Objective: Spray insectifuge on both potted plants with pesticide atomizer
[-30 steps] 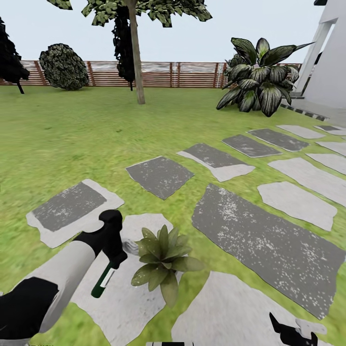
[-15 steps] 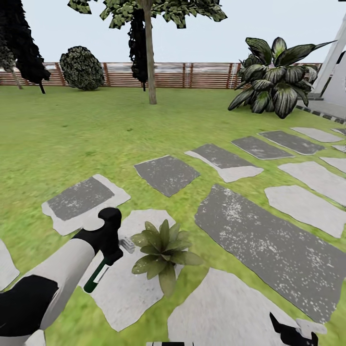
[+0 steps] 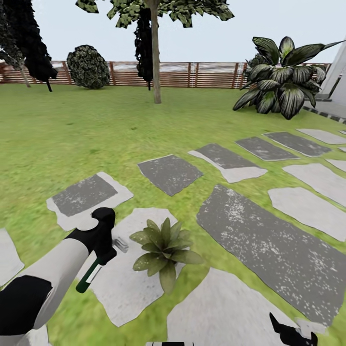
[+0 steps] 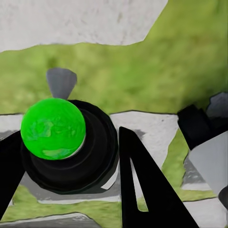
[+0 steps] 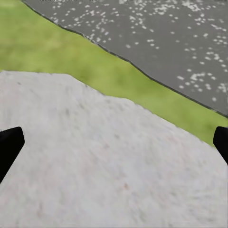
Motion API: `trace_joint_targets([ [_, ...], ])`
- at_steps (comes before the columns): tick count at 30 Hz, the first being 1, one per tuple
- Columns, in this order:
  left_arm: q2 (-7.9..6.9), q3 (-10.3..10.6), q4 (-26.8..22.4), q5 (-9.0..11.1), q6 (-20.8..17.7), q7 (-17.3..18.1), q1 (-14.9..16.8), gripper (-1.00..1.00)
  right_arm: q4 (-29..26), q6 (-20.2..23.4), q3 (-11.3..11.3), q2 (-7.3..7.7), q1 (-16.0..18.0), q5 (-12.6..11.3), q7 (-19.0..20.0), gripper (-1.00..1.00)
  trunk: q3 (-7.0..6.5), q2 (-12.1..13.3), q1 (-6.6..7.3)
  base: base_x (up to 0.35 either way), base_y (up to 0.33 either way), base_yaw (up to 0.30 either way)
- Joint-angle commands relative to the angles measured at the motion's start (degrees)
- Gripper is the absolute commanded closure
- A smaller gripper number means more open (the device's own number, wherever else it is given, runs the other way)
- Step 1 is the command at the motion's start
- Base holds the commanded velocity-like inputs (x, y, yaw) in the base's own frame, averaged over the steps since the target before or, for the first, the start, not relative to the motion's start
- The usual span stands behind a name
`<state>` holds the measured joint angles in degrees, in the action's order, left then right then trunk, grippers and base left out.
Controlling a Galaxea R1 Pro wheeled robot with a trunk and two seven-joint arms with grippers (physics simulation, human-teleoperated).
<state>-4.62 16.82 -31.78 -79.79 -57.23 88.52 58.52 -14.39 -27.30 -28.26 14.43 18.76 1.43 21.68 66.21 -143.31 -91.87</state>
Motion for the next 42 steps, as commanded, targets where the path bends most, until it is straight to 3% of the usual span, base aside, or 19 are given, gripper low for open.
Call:
trace_joint_targets([
  [1,0.03,0.3,-0.1,-0.4,-0.6,0.6,0.1,1.00,0.1,-0.1,-0.5,-0.03,0.0,0.2,0.5,-1.00,0.05,0.0,0.01,0.000,0.000,0.270],
  [14,0.47,0.2,-0.2,-0.3,-0.6,0.6,0.0,1.00,0.1,-0.1,-0.5,-0.01,0.0,0.2,0.5,-1.00,0.05,0.0,0.01,0.231,-0.030,0.276],
  [21,0.49,0.2,-0.3,-0.3,-0.6,0.5,-0.3,1.00,0.1,-0.1,-0.5,0.02,0.0,0.2,0.5,-1.00,0.05,0.0,0.01,0.194,-0.206,0.067],
  [36,0.40,0.5,-0.2,-0.4,-0.6,0.5,-0.3,1.00,0.1,-0.1,-0.5,0.06,0.0,0.2,0.5,-1.00,0.05,0.0,0.01,-0.134,-0.187,0.018],
  [42,-0.89,-0.4,-0.2,-0.4,-0.8,-0.9,-0.2,1.00,0.1,-0.1,-0.5,0.08,0.0,0.2,0.5,-1.00,0.05,0.0,0.01,-0.008,-0.006,0.166],
])
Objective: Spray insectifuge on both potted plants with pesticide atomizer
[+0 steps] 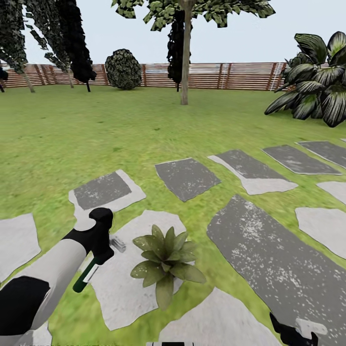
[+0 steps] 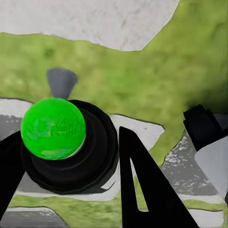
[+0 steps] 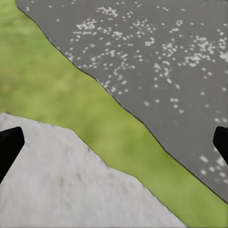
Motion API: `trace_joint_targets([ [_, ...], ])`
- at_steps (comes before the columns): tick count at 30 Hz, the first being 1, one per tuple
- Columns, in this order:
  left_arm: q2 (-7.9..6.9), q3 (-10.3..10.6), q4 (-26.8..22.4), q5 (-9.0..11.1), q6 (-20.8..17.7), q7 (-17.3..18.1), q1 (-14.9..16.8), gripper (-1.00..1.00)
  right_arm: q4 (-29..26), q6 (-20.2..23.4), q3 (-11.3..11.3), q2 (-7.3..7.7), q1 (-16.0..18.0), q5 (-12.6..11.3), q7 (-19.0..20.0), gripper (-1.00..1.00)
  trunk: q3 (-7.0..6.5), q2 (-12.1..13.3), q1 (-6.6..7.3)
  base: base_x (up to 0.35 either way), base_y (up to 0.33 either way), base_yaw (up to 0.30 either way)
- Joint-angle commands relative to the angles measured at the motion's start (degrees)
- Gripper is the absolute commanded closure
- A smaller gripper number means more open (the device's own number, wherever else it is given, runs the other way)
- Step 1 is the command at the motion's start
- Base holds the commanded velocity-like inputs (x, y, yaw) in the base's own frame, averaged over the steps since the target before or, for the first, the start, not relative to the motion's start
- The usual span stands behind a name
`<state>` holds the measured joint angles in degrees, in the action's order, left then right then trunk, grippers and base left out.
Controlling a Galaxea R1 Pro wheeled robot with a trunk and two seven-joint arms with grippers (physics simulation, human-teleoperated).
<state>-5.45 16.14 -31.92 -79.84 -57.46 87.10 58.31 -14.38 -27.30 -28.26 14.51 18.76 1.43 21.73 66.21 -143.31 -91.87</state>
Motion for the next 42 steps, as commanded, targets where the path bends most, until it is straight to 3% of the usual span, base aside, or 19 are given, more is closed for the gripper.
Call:
trace_joint_targets([
  [1,0.11,-0.5,-0.1,-0.3,-0.7,-0.1,-0.3,1.00,0.1,-0.1,-0.5,-0.01,0.0,0.1,0.5,-1.00,0.05,0.0,0.01,-0.001,-0.001,0.029],
  [5,0.94,-1.8,0.0,-0.1,-0.8,-4.8,-0.9,1.00,0.1,-0.1,-0.5,0.03,0.0,0.1,0.4,-1.00,0.05,0.0,0.01,0.000,0.000,0.007],
  [6,1.76,-2.4,0.1,0.2,-0.8,-7.2,-0.9,1.00,0.1,-0.1,-0.5,0.05,0.0,0.1,0.4,-1.00,0.05,0.0,0.01,0.000,0.000,0.001],
  [10,4.47,-10.1,0.2,0.5,-0.9,-18.4,-2.8,1.00,0.1,-0.1,-0.5,0.07,0.0,0.1,0.4,-1.00,0.05,0.0,0.01,0.000,0.000,0.000],
  [11,5.53,-13.0,0.1,0.5,-0.8,-22.2,-3.8,1.00,0.1,-0.1,-0.5,0.05,0.0,0.1,0.4,-1.00,0.05,0.0,0.01,0.000,0.000,0.000],
  [13,6.92,-14.9,0.1,0.6,-0.8,-24.7,-4.4,1.00,0.1,-0.1,-0.5,0.07,0.0,0.2,0.4,-1.00,0.05,0.0,0.01,0.000,0.000,0.000],
  [16,7.68,-15.5,0.1,0.6,-0.8,-25.4,-4.6,1.00,0.1,-0.1,-0.5,0.07,0.0,0.2,0.4,-1.00,0.05,0.0,0.01,0.000,0.000,0.000],
  [22,7.54,-15.8,-1.9,0.7,-0.9,-25.1,-4.3,1.00,0.1,-0.1,-0.5,0.07,0.0,0.2,0.4,-1.00,0.05,0.0,0.01,0.000,0.000,0.000],
  [27,7.48,-16.7,-2.8,0.6,-0.4,-21.0,-4.2,1.00,0.1,-0.1,-0.5,0.03,0.0,0.2,0.4,-1.00,0.05,0.0,0.01,0.000,-0.003,0.000],
  [36,7.56,-16.3,-2.5,0.0,-0.3,-20.0,-4.3,1.00,0.1,-0.1,-0.5,0.06,0.0,0.2,0.4,-1.00,0.05,0.0,0.01,-0.047,-0.229,0.002],
  [42,7.29,-16.4,-2.5,0.0,-0.3,-19.9,-4.4,1.00,0.1,-0.1,-0.5,-0.01,0.0,0.1,0.4,-1.00,0.05,0.0,0.01,-0.215,-0.216,0.213],
])
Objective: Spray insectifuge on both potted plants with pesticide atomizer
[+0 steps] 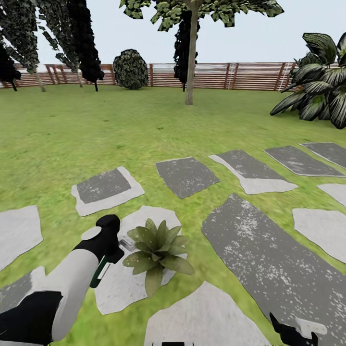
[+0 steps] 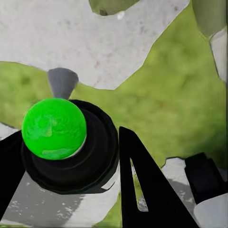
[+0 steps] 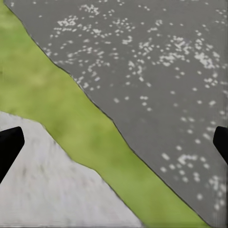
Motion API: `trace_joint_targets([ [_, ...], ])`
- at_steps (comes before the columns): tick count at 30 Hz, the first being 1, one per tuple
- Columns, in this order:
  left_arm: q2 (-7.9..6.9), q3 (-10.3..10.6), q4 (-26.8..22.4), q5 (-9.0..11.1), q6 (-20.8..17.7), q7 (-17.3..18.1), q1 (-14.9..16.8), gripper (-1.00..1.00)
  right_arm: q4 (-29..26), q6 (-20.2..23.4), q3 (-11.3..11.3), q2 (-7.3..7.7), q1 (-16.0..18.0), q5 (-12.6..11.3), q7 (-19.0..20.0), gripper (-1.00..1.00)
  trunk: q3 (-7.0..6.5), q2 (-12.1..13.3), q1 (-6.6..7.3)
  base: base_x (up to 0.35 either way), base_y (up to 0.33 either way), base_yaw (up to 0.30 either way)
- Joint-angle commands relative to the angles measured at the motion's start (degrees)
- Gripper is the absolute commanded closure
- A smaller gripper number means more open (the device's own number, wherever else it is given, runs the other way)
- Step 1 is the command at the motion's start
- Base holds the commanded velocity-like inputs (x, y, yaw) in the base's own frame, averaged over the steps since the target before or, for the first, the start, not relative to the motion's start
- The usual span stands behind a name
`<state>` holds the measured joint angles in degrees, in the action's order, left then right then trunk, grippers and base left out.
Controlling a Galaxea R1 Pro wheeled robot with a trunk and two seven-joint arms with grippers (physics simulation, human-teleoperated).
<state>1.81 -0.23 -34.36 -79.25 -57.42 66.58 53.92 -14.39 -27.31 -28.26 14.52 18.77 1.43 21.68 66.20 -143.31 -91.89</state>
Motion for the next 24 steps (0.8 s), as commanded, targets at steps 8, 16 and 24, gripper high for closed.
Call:
trace_joint_targets([
  [8,0.25,0.1,0.4,-0.6,-0.3,0.6,-0.2,1.00,0.1,-0.1,-0.5,-0.01,0.0,0.1,0.5,-1.00,0.05,0.0,0.04,-0.081,-0.230,0.269],
  [16,-0.46,-0.5,0.5,-0.6,-0.5,0.5,-1.3,1.00,0.1,-0.1,-0.5,0.04,0.0,0.1,0.5,-1.00,0.05,0.0,0.04,-0.067,-0.116,0.083],
  [24,-1.25,-0.6,0.5,-0.4,-0.6,0.3,-6.5,1.00,0.1,-0.1,-0.5,0.14,0.0,0.1,0.5,-1.00,0.05,0.0,0.04,-0.014,-0.001,0.000],
])
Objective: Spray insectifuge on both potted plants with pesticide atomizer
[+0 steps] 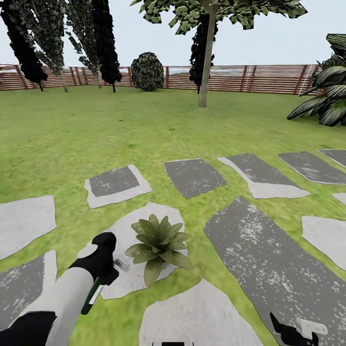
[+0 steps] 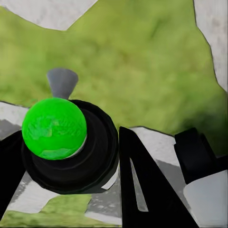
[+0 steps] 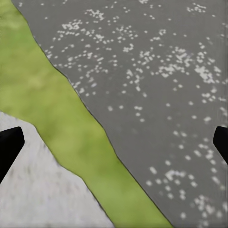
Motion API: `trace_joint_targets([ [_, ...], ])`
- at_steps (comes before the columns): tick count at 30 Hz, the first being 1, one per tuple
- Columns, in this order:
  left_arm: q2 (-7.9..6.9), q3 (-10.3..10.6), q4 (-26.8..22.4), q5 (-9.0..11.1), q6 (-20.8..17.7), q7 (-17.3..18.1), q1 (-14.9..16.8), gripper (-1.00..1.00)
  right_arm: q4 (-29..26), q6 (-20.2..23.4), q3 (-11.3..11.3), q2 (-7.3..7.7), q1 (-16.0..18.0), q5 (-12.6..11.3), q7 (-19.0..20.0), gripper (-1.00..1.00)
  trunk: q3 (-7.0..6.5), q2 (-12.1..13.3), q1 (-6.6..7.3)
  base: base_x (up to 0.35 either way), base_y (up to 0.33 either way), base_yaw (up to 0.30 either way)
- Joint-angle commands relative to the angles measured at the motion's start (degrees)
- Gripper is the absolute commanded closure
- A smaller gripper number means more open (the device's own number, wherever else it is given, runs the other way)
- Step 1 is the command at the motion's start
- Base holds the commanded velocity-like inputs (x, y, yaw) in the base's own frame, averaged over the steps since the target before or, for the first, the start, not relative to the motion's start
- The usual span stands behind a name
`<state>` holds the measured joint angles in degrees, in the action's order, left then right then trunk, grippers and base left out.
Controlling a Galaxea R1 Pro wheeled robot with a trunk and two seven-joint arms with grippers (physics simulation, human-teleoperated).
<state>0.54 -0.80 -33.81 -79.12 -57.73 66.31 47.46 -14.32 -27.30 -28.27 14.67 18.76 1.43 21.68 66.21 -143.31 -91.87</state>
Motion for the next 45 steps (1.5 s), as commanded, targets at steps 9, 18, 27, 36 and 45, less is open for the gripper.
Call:
trace_joint_targets([
  [9,-0.13,-0.3,-0.5,0.0,-0.4,0.9,-1.1,1.00,0.0,-0.1,-0.5,-0.08,0.0,0.1,0.5,-1.00,0.04,0.0,0.01,0.125,-0.020,0.081],
  [18,-0.16,-0.2,-0.7,0.0,-0.4,0.9,-1.1,1.00,0.1,-0.1,-0.5,-0.08,0.0,0.1,0.5,-1.00,0.04,0.0,0.01,0.047,-0.086,0.195],
  [27,0.06,-4.9,-0.1,0.7,0.3,1.0,-0.8,1.00,0.1,-0.1,-0.5,-0.08,0.0,0.1,0.5,-1.00,0.04,0.0,0.01,0.000,-0.001,0.006],
  [36,0.72,0.5,-0.1,0.4,0.4,6.5,1.7,1.00,0.1,-0.1,-0.5,-0.08,0.0,0.1,0.5,-1.00,0.04,0.0,0.01,0.000,0.000,0.000],
  [45,0.09,7.3,-0.5,-2.5,0.3,14.4,2.5,1.00,0.0,-0.1,-0.5,-0.08,0.0,0.1,0.5,-1.00,0.04,0.0,0.01,0.164,-0.139,0.018],
])
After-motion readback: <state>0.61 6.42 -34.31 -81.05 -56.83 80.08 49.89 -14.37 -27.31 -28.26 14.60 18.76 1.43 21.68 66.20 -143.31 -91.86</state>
